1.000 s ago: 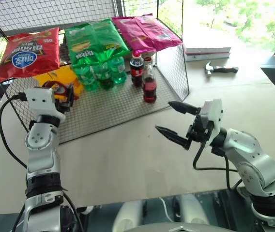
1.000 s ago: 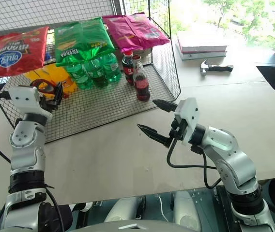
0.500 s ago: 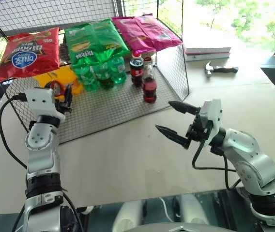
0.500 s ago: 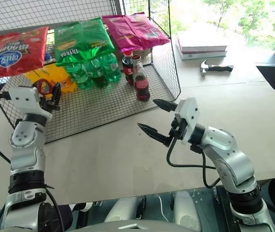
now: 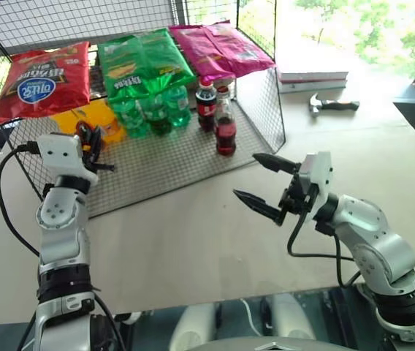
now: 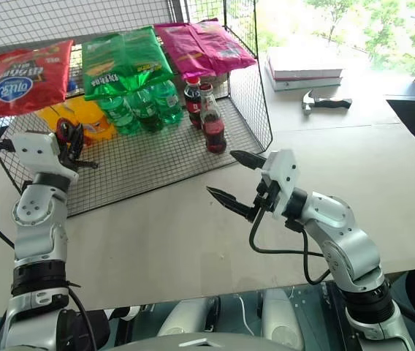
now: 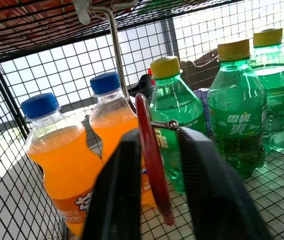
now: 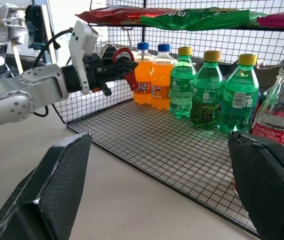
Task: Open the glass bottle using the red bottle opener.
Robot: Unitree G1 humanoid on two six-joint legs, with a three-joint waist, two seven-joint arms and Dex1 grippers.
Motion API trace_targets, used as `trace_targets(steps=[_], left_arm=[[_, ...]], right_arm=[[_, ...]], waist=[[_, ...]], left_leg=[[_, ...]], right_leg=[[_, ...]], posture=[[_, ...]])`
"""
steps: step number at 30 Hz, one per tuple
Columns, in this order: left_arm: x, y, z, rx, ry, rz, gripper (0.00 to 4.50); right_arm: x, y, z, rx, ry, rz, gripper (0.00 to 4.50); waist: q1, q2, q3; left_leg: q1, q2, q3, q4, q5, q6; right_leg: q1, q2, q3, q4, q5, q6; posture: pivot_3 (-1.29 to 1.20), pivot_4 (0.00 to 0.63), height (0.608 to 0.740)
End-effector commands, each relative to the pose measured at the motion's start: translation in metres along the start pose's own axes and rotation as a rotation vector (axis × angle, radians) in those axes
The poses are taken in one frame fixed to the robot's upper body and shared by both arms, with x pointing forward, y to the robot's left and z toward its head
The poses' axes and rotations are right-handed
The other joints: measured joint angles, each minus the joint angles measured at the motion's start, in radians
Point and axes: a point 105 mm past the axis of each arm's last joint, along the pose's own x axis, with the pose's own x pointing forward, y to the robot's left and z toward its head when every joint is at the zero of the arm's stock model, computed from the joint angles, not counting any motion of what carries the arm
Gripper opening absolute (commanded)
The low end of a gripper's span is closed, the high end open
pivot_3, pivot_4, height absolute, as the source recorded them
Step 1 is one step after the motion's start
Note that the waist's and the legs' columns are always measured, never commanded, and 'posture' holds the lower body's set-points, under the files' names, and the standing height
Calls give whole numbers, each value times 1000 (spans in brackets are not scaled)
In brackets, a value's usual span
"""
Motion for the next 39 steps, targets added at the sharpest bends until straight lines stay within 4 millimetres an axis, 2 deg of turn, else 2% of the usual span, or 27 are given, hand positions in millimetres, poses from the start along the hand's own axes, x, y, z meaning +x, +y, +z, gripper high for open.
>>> trace_targets(steps=[1,6,9,13,17,19,27,39], left_arm=[[-1,3,17,10,-54,12,37],[-7,3,20,-34,-46,35,37],[-11,4,23,-122,-56,58,37],[-14,-3,30,-347,-88,44,37],[-15,-18,44,-730,-151,-34,37],[-18,-20,48,-831,-165,-72,37],[-23,-13,57,-1027,-203,-99,37],[-23,-1,65,-1095,-256,-95,37]], right_arm=[[0,3,7,-23,-29,8,4408],[1,2,7,-24,-33,8,4408],[1,2,7,-25,-35,8,4408],[1,1,7,-28,-32,9,4408],[0,0,6,-30,-23,9,4408],[0,0,5,-30,-21,10,4408],[-1,0,4,-31,-15,6,4408],[-1,0,1,-30,-12,0,4408]], waist=[[0,0,0],[0,0,0],[0,0,0],[1,0,0],[0,0,0],[0,0,0],[-1,0,0],[0,-1,0]], left_leg=[[0,0,0,0,0,0],[0,0,0,0,0,0],[0,0,0,0,0,0],[0,0,0,0,0,0],[0,0,0,0,0,0],[0,0,0,0,0,0],[0,0,0,0,0,0],[0,0,0,0,0,-1]], right_leg=[[0,0,0,0,0,0],[0,0,0,0,0,0],[0,0,0,0,0,0],[0,0,0,0,0,0],[0,-1,0,0,0,0],[0,0,0,0,0,0],[0,1,0,0,0,0],[0,1,0,0,0,0]], posture=[[0,150,740],[0,150,740],[0,150,740],[0,150,740],[0,150,740],[0,150,740],[0,150,740],[0,150,740]])
